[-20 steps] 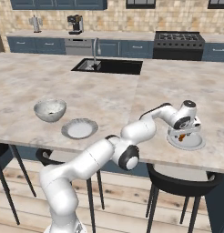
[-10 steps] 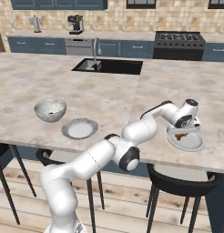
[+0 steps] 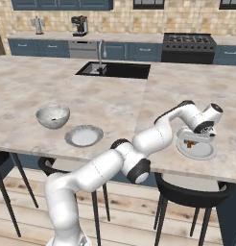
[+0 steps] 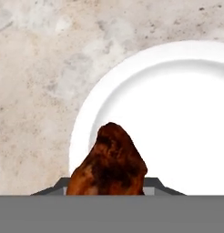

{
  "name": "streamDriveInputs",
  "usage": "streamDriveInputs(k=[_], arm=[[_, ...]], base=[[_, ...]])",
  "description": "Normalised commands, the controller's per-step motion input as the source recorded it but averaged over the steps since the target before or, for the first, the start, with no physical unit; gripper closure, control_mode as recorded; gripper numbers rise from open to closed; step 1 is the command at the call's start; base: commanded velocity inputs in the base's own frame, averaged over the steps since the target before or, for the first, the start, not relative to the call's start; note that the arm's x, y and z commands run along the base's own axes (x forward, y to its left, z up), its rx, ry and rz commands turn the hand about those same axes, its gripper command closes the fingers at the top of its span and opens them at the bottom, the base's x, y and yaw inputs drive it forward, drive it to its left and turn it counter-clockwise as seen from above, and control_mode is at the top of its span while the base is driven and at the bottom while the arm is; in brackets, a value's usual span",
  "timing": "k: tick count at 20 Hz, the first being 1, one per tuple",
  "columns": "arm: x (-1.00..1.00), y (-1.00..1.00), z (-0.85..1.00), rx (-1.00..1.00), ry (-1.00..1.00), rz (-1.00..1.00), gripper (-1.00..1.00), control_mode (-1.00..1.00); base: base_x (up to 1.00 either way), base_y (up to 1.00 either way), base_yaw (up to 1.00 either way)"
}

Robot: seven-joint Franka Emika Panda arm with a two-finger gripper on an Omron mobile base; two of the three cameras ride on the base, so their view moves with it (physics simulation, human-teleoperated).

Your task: Pick the chicken drumstick and sweet potato from their plates and place them in the bowl. Then put the bowl in the fridge.

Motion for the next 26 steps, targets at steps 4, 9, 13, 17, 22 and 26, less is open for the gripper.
streamDriveInputs(k=[4,9,13,17,22,26], arm=[[-0.52,0.25,0.28,0.06,0.07,-0.04,1.00,-1.00],[-0.60,0.41,0.10,0.00,0.00,-0.05,1.00,-1.00],[-0.65,0.55,-0.03,0.00,0.00,-0.05,1.00,-1.00],[-0.66,0.61,-0.11,0.00,-0.01,-0.03,1.00,-1.00],[-0.56,0.69,0.00,-0.02,-0.08,0.00,1.00,-1.00],[-0.61,0.76,-0.03,-0.19,-0.24,0.00,1.00,-1.00]], base=[[0.00,0.00,0.00],[0.00,0.00,0.00],[0.00,0.00,0.00],[0.00,0.00,0.00],[0.00,0.00,0.00],[0.00,0.00,0.00]])
